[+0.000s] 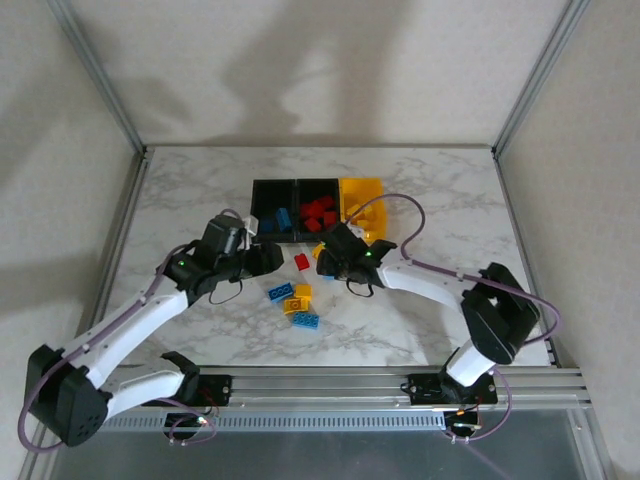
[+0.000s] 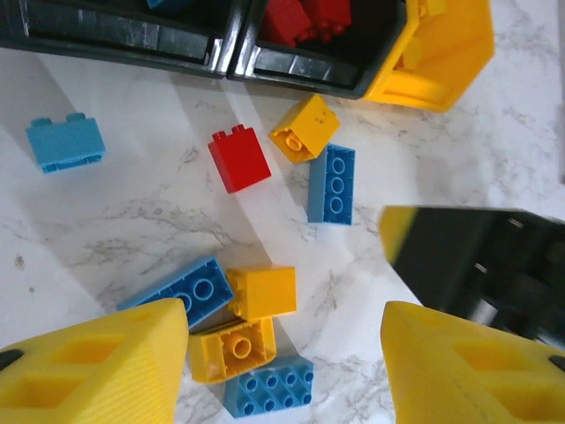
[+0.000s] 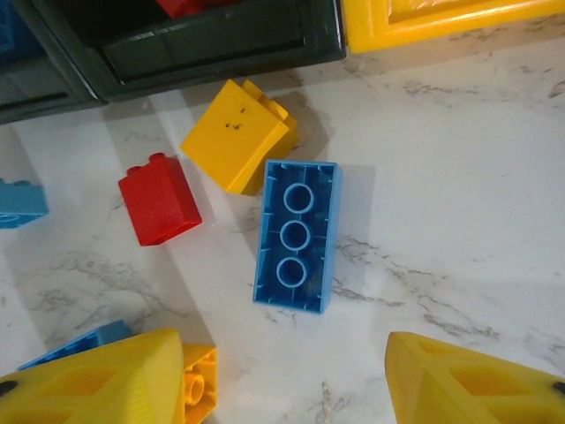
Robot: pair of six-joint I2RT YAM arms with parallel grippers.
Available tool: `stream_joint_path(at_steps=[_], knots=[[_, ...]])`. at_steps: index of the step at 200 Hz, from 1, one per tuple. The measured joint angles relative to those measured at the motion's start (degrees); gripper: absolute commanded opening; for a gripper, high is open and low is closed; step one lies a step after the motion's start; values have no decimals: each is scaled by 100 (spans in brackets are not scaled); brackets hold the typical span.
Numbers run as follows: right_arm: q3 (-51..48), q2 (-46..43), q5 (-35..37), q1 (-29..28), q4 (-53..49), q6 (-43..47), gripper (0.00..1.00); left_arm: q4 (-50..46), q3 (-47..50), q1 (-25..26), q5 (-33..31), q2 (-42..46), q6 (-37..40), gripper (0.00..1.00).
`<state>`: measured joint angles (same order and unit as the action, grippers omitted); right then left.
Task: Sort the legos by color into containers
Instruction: Pick up the lego from the center of the table.
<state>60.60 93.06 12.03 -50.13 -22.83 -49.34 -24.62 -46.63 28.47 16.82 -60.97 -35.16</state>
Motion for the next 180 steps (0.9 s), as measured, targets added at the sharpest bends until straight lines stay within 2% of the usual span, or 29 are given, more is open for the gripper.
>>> stream_joint_path(at_steps=[57,98,134,180], knots=[[494,911,24,0,-151,2,61,4,140,-205,155,343,-44,61],[643,1290,37,13,-142,24,50,4,181,-205,188,258,-66,61],[745,1539,50,39,-105,44,28,7,188,-205,188,214,-68,61],[542,1314,166,39,-107,-26,26,13,188,-236,186,199,-70,61]])
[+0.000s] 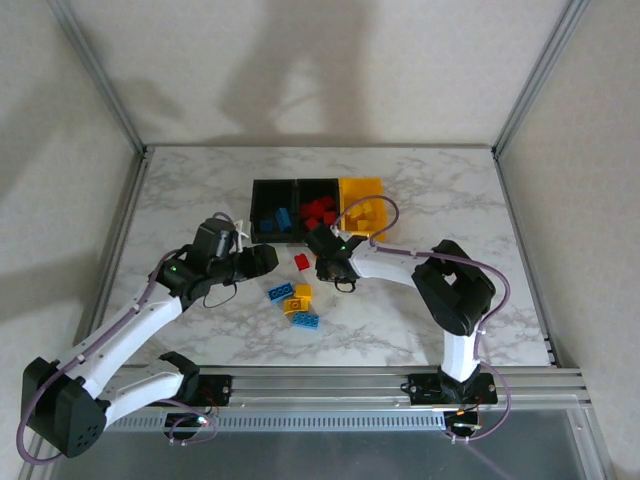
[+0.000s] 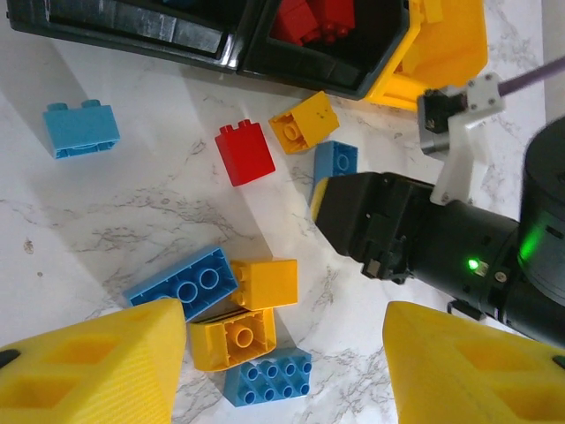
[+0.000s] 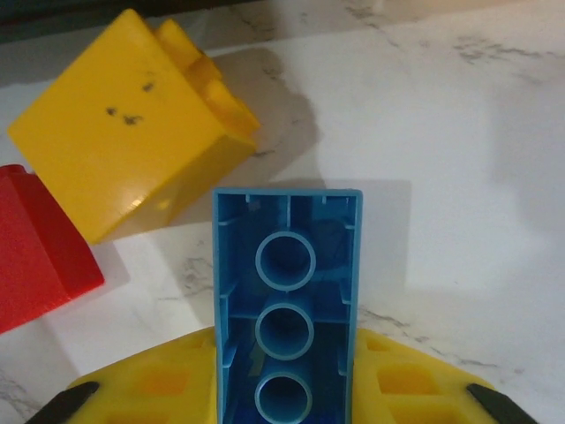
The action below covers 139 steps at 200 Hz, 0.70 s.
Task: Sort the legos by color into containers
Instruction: Pick up the lego from the center of the table.
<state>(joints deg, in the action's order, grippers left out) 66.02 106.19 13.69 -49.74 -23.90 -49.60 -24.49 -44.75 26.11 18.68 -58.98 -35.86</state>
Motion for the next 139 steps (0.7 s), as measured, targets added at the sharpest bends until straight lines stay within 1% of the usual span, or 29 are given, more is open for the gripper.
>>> stream_joint_path(at_steps=[20,44,73,109,139], knots=[[-256,-431,46,-2,-142,-61,26,42,0,-42,2,-35,-20,61],[-337,-992,98,-17,-328,-46,26,90,11,-90,24,-79,-70,60],[-284,-1443,114,-46,-345,251,27,188,68,-337,125,-79,-199,60],[321,-1325,-42,-46,-380,791,27,192,74,-826,225,-72,-299,60],[1224,-774,-240,-46,-350,1172,27,197,114,-1228,452,42,-341,60]])
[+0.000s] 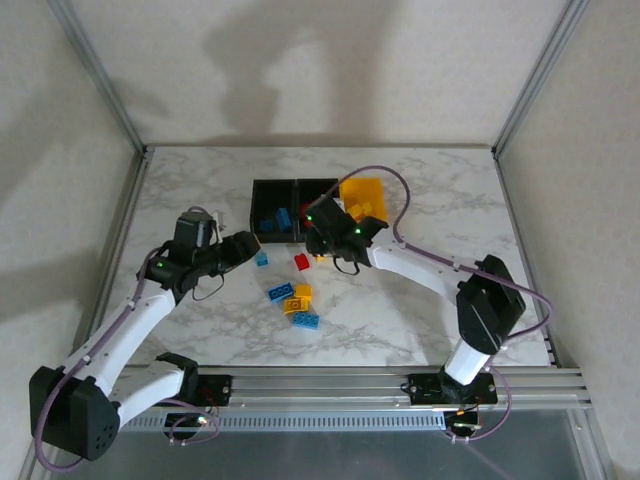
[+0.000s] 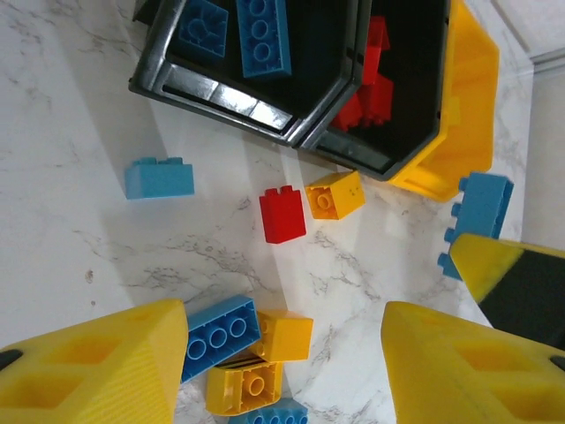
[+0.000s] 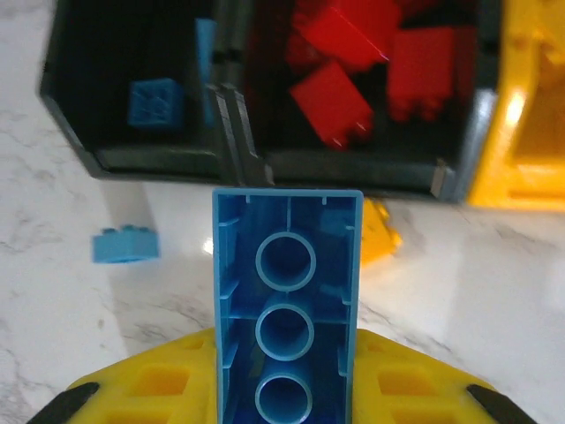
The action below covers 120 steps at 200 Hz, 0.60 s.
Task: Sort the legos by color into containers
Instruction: Pick up the lego from the center of the table, then place the lego in the container.
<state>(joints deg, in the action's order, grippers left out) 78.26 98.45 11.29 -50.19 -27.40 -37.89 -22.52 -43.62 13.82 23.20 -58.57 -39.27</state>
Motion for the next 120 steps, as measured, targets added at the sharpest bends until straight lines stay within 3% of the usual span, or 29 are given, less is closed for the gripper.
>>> stream_joint_path(at_steps=[48,120], knots=[[1353,1220,-330,7,-13,328,28,0,57,-542,439,87,0,60],[3670,3084,-859,223,-293,426,32,35,264,-686,708,330,-7,60]])
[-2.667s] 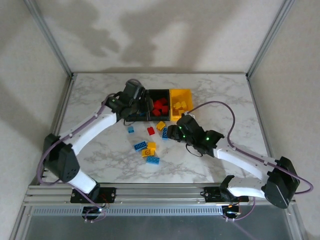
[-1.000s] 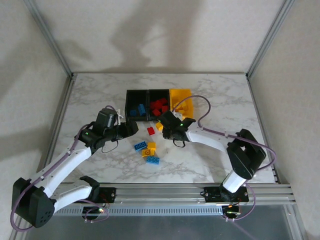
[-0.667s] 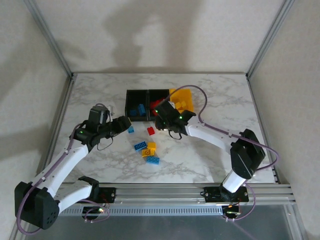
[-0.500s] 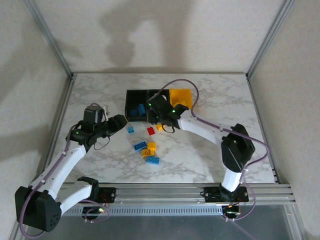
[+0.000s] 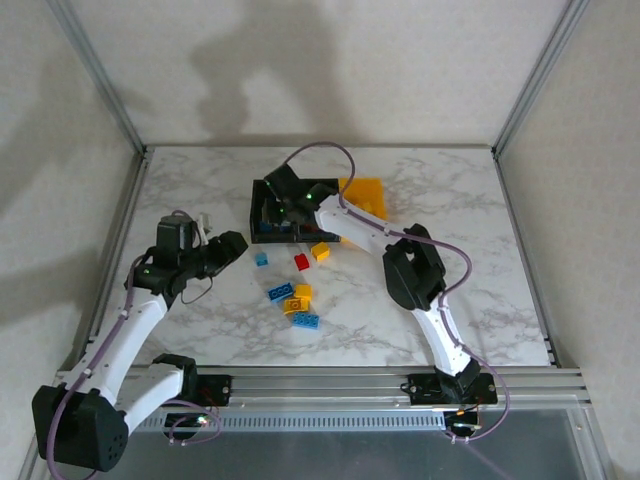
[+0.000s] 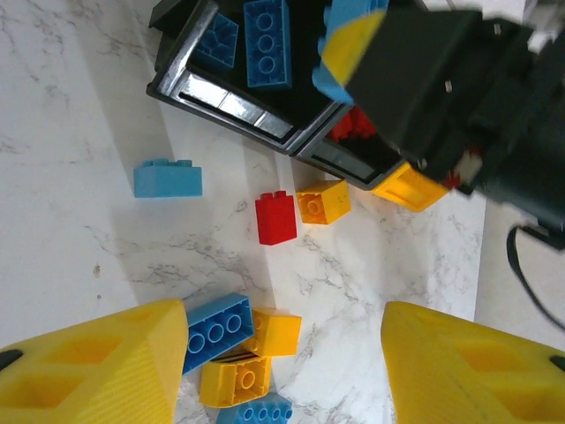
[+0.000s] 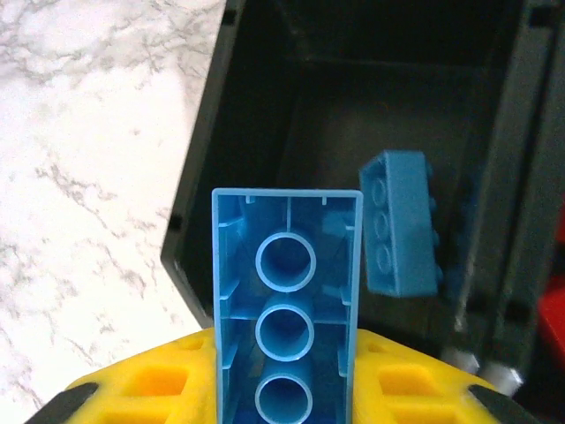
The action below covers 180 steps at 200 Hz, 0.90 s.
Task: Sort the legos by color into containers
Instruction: Place the lego in the container.
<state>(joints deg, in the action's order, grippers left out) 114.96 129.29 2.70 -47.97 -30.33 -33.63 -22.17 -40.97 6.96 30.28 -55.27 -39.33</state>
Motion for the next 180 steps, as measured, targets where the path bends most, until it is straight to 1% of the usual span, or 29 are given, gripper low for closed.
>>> stream_joint_path(at_steps=[39,74,83,107,131,151,165,180], knots=[[1014,796,-140,142,-234,-7,35,-4,55,-39,15,111,-15,60],[1445,1115,-219,245,-398,-28,48,-9,59,-48,20,111,-15,60],[1475,1121,-247,264,-400,-15,50,-9,59,-48,20,111,-13,60],[1554,1119,-258,271,-400,-15,51,-7,59,-48,20,85,-15,60],[1554,1119,-251,271,-404,0,49,-13,59,-48,17,66,-15,60],[1283,955,-234,271,-328,7,48,-57,59,-48,7,66,-9,60],[704,557,-227,271,-245,33,48,-125,59,-46,-17,63,15,60],[-76,-59,-212,267,-83,74,48,-208,59,-28,-55,61,44,60]])
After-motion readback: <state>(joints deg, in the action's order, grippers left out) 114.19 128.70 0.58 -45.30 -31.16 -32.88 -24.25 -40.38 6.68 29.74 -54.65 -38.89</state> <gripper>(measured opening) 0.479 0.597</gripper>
